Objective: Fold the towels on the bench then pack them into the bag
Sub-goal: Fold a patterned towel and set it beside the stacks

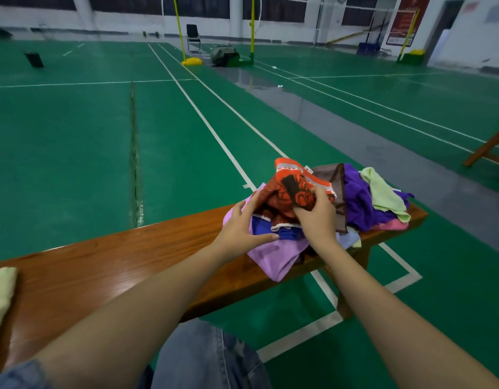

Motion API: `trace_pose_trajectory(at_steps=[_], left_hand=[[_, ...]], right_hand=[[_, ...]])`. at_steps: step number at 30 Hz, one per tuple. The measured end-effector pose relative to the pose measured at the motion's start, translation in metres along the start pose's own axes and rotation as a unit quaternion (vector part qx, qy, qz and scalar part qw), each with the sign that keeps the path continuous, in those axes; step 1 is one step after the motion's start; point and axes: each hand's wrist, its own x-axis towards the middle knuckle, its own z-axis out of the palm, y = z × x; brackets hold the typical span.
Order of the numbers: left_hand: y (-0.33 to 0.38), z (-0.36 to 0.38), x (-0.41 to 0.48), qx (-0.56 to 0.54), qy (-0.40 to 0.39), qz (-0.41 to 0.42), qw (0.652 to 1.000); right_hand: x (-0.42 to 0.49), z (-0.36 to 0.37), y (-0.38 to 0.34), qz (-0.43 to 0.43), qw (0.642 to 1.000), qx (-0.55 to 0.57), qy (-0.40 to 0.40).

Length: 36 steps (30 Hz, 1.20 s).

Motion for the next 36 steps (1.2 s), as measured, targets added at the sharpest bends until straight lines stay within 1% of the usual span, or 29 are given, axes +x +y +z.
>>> trace_pose_trajectory(at_steps=[4, 9, 13, 17, 20, 24, 26, 30, 33, 36], left_hand=[[0.009, -0.021, -0.017, -0.025, 0.031, 0.026, 0.999], [0.014, -0.057, -0.043, -0.082, 0.105, 0.042, 0.99], [0.0, -0.093, -0.071, -0.103, 0.168, 0.001, 0.98], [-0.03, -0.128, -0.105, -0.05, 0.246, -0.013, 0.968], [-0.053, -0.154, -0.129, 0.003, 0.279, -0.063, 0.958], [-0.084, -0.192, -0.161, 0.104, 0.314, -0.101, 0.938], [-0.098, -0.208, -0.179, 0.151, 0.322, -0.115, 0.928], [-0.122, -0.233, -0.212, 0.236, 0.329, -0.147, 0.903], [-0.137, -0.249, -0.234, 0.248, 0.336, -0.185, 0.89], [-0.155, -0.256, -0.256, 0.234, 0.325, -0.222, 0.889]], right_hand=[[-0.016, 0.013, -0.031, -0.027, 0.997, 0.053, -0.043], [-0.038, 0.037, -0.07, -0.072, 0.988, 0.055, -0.128], [-0.061, 0.074, -0.094, -0.088, 0.974, 0.073, -0.194], [-0.094, 0.122, -0.11, -0.114, 0.964, 0.065, -0.229], [-0.115, 0.152, -0.122, -0.132, 0.951, 0.097, -0.262], [-0.131, 0.177, -0.126, -0.153, 0.938, 0.082, -0.3], [-0.136, 0.185, -0.122, -0.16, 0.937, 0.059, -0.306], [-0.143, 0.193, -0.116, -0.185, 0.934, -0.02, -0.307], [-0.147, 0.197, -0.11, -0.194, 0.928, -0.077, -0.308], [-0.153, 0.199, -0.103, -0.164, 0.915, -0.133, -0.343]])
